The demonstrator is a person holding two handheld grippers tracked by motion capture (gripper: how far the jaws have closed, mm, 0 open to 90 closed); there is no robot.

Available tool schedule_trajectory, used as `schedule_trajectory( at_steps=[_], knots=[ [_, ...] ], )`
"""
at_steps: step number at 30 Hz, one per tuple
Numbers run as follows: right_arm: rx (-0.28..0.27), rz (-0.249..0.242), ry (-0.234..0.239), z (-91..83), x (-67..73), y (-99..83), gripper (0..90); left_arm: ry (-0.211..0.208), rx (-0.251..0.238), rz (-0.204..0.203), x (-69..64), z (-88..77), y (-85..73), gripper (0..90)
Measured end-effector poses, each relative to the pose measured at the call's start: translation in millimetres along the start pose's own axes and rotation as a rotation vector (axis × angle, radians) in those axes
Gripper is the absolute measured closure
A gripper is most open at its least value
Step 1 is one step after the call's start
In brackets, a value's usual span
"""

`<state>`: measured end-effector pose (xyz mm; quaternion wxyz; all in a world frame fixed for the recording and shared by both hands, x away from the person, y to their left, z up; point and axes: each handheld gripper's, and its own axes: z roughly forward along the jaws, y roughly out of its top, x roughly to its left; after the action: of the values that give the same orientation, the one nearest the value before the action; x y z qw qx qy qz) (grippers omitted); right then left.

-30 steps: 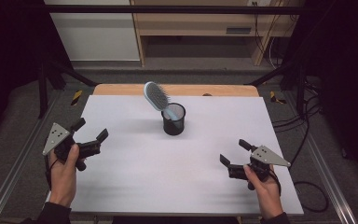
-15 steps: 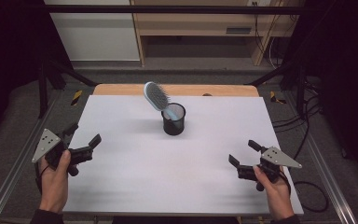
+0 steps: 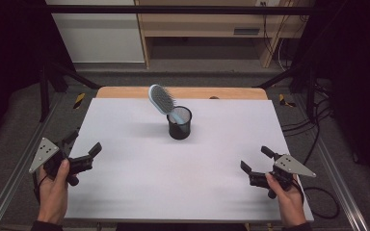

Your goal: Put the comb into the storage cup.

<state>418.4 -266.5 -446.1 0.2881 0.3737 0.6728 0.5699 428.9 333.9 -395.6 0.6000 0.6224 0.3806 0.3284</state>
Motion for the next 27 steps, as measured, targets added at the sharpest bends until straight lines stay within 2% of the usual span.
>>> schedule_trajectory(
  at_steps=[7, 15, 27],
  knots=[
    [0.002, -0.026, 0.001, -0.3, 0.3, -2.6, 4.5, -0.005, 0.013, 0.001, -4.9, -4.1, -12.4, 1.3],
    [0.010, -0.043, 0.003, 0.7, -0.5, -4.3, 4.4, -0.011, 0.036, 0.023, -8.4, -7.4, -22.8, 1.3],
    [0.013, -0.063, 0.003, 1.4, 1.5, -5.8, 4.1, -0.014, 0.039, 0.010, -10.7, -10.4, -33.0, 1.3]
  ],
)
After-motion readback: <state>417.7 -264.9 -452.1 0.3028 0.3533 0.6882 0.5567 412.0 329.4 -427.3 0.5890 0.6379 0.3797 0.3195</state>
